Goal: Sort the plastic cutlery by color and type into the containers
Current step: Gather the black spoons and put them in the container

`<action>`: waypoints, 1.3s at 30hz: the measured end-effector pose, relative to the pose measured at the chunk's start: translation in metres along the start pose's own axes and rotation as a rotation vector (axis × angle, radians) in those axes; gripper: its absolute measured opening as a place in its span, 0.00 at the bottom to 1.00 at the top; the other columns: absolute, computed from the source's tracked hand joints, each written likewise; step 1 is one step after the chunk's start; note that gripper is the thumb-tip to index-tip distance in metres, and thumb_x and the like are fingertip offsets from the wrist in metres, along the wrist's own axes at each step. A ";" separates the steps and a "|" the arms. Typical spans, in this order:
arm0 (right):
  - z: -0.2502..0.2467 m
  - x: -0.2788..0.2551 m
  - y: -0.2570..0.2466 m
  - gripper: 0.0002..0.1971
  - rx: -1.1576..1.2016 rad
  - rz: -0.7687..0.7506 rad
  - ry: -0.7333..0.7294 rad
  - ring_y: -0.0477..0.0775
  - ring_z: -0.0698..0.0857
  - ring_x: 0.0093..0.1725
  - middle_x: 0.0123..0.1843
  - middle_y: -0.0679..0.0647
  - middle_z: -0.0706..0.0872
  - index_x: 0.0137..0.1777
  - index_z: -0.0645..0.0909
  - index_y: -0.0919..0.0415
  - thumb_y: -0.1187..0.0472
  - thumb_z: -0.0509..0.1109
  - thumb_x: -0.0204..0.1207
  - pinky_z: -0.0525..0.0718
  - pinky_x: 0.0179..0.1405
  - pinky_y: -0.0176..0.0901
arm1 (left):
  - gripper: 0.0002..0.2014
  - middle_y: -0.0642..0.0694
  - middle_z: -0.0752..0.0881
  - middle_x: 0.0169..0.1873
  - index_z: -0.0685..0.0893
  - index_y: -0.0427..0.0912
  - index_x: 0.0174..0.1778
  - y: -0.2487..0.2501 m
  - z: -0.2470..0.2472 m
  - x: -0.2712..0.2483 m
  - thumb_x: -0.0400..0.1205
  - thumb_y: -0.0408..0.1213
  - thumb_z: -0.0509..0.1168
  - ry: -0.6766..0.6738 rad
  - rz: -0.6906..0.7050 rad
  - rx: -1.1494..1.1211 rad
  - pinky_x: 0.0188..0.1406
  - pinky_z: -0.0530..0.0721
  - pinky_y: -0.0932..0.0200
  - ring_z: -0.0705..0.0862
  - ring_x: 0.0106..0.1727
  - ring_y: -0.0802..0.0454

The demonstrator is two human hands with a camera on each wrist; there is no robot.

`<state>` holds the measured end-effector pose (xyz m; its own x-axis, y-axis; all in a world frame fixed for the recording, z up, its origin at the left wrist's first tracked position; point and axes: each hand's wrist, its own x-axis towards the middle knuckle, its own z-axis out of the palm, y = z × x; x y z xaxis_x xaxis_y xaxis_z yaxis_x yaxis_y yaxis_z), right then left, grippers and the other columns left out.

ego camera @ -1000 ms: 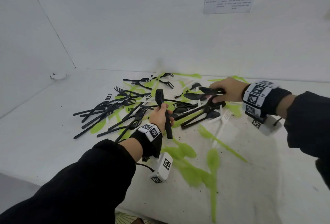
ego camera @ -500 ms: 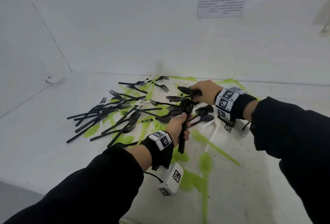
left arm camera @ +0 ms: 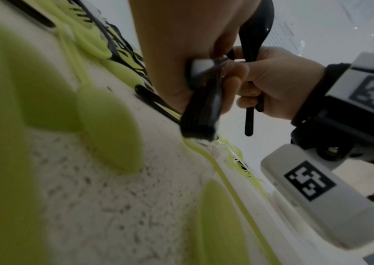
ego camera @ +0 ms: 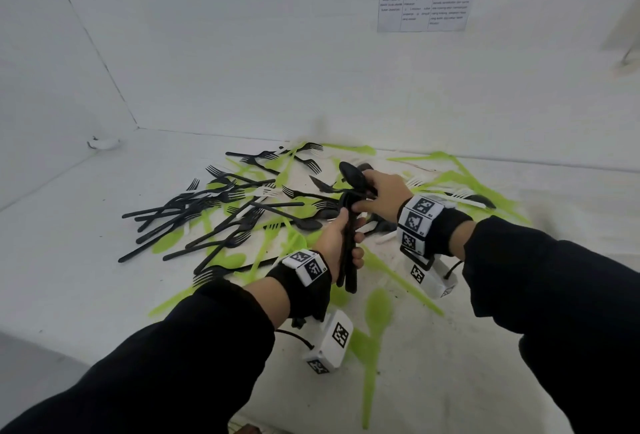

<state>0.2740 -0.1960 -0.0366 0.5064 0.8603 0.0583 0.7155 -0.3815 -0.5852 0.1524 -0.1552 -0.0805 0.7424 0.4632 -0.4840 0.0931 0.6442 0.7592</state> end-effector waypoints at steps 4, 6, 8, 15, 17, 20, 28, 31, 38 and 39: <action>0.005 -0.007 0.000 0.24 0.139 0.103 -0.025 0.54 0.77 0.46 0.47 0.56 0.80 0.68 0.70 0.61 0.56 0.70 0.75 0.69 0.44 0.38 | 0.15 0.50 0.67 0.25 0.76 0.44 0.43 -0.009 0.003 0.005 0.88 0.48 0.50 0.111 0.098 -0.005 0.15 0.65 0.70 0.65 0.13 0.57; 0.009 -0.009 0.001 0.20 0.233 0.164 -0.001 0.57 0.78 0.46 0.47 0.57 0.80 0.70 0.70 0.59 0.59 0.63 0.78 0.72 0.44 0.42 | 0.15 0.49 0.68 0.26 0.75 0.44 0.42 -0.011 0.003 0.009 0.89 0.46 0.50 0.201 0.163 -0.041 0.16 0.66 0.70 0.66 0.13 0.58; 0.016 -0.011 0.004 0.19 0.299 0.189 0.029 0.61 0.81 0.46 0.52 0.60 0.83 0.71 0.70 0.57 0.63 0.57 0.80 0.76 0.43 0.47 | 0.14 0.48 0.68 0.27 0.74 0.42 0.41 -0.012 0.003 0.012 0.89 0.44 0.51 0.265 0.229 -0.080 0.15 0.68 0.69 0.67 0.12 0.58; 0.040 -0.042 -0.001 0.18 0.545 0.215 -0.033 0.51 0.77 0.31 0.39 0.49 0.78 0.71 0.69 0.62 0.69 0.57 0.82 0.78 0.27 0.38 | 0.13 0.43 0.71 0.28 0.74 0.38 0.48 -0.015 0.008 0.025 0.89 0.43 0.51 0.308 0.271 -0.181 0.15 0.73 0.67 0.73 0.13 0.54; 0.041 -0.047 -0.002 0.18 0.503 0.202 -0.014 0.53 0.81 0.39 0.45 0.53 0.83 0.71 0.70 0.63 0.68 0.58 0.82 0.80 0.37 0.42 | 0.13 0.44 0.71 0.28 0.74 0.39 0.48 -0.017 0.008 0.027 0.89 0.44 0.51 0.299 0.258 -0.190 0.21 0.75 0.64 0.75 0.18 0.52; 0.036 -0.052 0.000 0.18 0.332 0.164 0.000 0.54 0.82 0.57 0.61 0.57 0.84 0.71 0.74 0.61 0.66 0.60 0.81 0.76 0.48 0.37 | 0.12 0.42 0.79 0.36 0.75 0.41 0.51 -0.018 0.011 0.027 0.88 0.44 0.51 0.294 0.244 -0.162 0.38 0.80 0.51 0.80 0.35 0.47; 0.030 -0.051 -0.001 0.14 0.160 0.122 -0.036 0.57 0.83 0.60 0.58 0.59 0.87 0.62 0.83 0.59 0.62 0.66 0.77 0.75 0.54 0.38 | 0.10 0.36 0.82 0.52 0.74 0.38 0.60 -0.013 0.012 0.024 0.88 0.38 0.52 0.287 0.255 -0.148 0.63 0.79 0.39 0.83 0.52 0.40; 0.029 -0.051 -0.006 0.16 0.152 0.086 -0.051 0.56 0.82 0.62 0.61 0.58 0.86 0.67 0.80 0.58 0.62 0.64 0.79 0.73 0.53 0.35 | 0.12 0.37 0.83 0.48 0.74 0.35 0.63 -0.011 0.008 0.025 0.88 0.36 0.52 0.253 0.259 -0.131 0.59 0.79 0.42 0.83 0.46 0.42; 0.038 -0.040 -0.009 0.17 0.377 0.194 0.108 0.55 0.86 0.50 0.51 0.59 0.88 0.59 0.81 0.61 0.60 0.75 0.71 0.83 0.56 0.42 | 0.14 0.37 0.85 0.50 0.76 0.36 0.65 -0.004 -0.003 0.021 0.88 0.38 0.53 0.245 0.194 -0.072 0.36 0.83 0.54 0.84 0.43 0.45; 0.038 -0.038 -0.010 0.17 0.374 0.196 0.097 0.55 0.86 0.49 0.51 0.58 0.88 0.58 0.81 0.60 0.59 0.75 0.70 0.83 0.58 0.46 | 0.14 0.41 0.85 0.45 0.77 0.38 0.63 -0.001 -0.003 0.020 0.88 0.40 0.52 0.225 0.165 -0.072 0.34 0.81 0.56 0.82 0.40 0.48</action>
<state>0.2295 -0.2122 -0.0640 0.6711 0.7412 -0.0174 0.3867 -0.3700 -0.8447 0.1653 -0.1450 -0.0925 0.5768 0.6838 -0.4470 -0.0703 0.5867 0.8068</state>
